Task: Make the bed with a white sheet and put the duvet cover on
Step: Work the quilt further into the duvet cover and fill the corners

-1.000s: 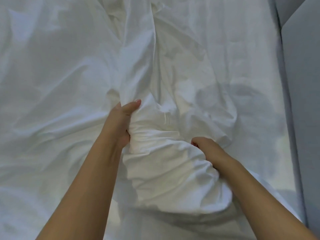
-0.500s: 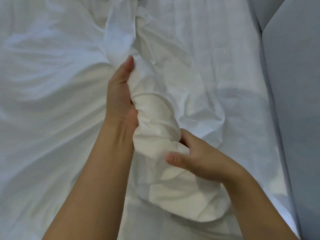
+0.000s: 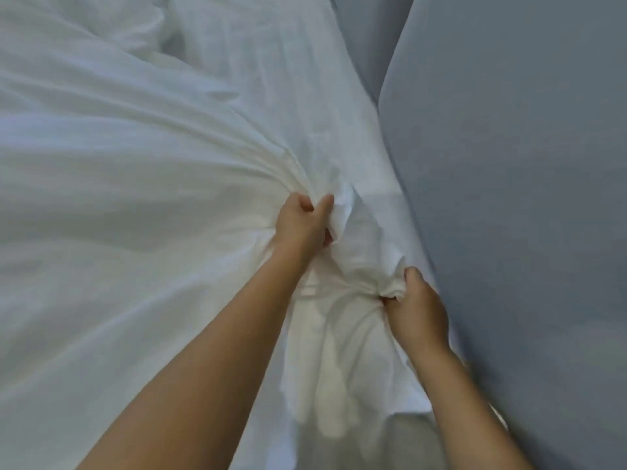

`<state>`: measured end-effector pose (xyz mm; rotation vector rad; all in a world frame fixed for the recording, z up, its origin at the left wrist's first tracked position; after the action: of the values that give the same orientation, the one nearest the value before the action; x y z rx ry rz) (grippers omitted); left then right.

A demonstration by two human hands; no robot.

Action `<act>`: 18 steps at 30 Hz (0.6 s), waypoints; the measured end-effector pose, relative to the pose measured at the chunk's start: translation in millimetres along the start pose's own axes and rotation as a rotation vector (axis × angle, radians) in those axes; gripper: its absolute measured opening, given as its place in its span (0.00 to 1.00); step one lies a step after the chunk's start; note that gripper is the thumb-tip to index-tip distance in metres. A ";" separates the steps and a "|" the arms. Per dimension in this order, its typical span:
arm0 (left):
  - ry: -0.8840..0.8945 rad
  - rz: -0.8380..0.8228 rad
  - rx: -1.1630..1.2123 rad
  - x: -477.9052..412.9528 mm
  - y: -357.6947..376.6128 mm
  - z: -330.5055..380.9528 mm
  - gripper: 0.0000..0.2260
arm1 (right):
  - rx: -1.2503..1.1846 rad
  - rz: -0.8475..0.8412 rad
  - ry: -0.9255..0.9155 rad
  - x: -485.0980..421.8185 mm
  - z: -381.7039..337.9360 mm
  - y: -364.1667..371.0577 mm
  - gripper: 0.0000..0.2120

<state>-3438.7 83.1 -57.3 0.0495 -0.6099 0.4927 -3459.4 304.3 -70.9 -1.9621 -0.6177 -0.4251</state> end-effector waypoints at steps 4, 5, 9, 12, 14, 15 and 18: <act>-0.022 0.045 -0.183 6.8 -29.1 -44.9 0.13 | -0.008 -0.147 -0.035 -9.9 0.6 31.5 0.13; 0.014 0.057 -0.267 11.0 -35.8 -43.2 0.12 | -0.078 -0.196 -0.039 -14.0 -0.8 32.0 0.16; 0.351 0.254 -0.921 30.1 -48.0 6.7 0.10 | -0.251 -0.187 -0.020 -38.6 -15.1 11.2 0.18; 0.339 0.336 -1.193 23.2 -46.5 17.4 0.30 | -0.282 -0.066 -0.037 -58.9 -38.8 -4.5 0.20; 0.138 0.328 -1.291 7.9 -59.2 4.4 0.31 | -0.204 -0.031 -0.111 -66.5 -61.4 -2.4 0.21; 0.044 0.316 -1.342 0.9 -67.2 -3.4 0.27 | -0.124 -0.010 -0.177 -67.6 -75.2 0.2 0.22; -0.139 0.222 -1.502 -8.3 -84.5 -20.5 0.08 | 0.080 -0.051 -0.348 -66.4 -113.8 22.0 0.29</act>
<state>-3394.9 8.8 -70.5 -1.4264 -1.0000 0.1437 -3503.7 178.3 -71.9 -1.9614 -0.8923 -0.0851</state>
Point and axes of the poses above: each hand's wrist, its own x-axis away from the middle knuckle, its own y-axis out of the palm, z = x × y, the point moved 10 cm from there along -x, towards the middle knuckle, and after that the axes turned 12 degrees about -z, right-handed, at the moved point
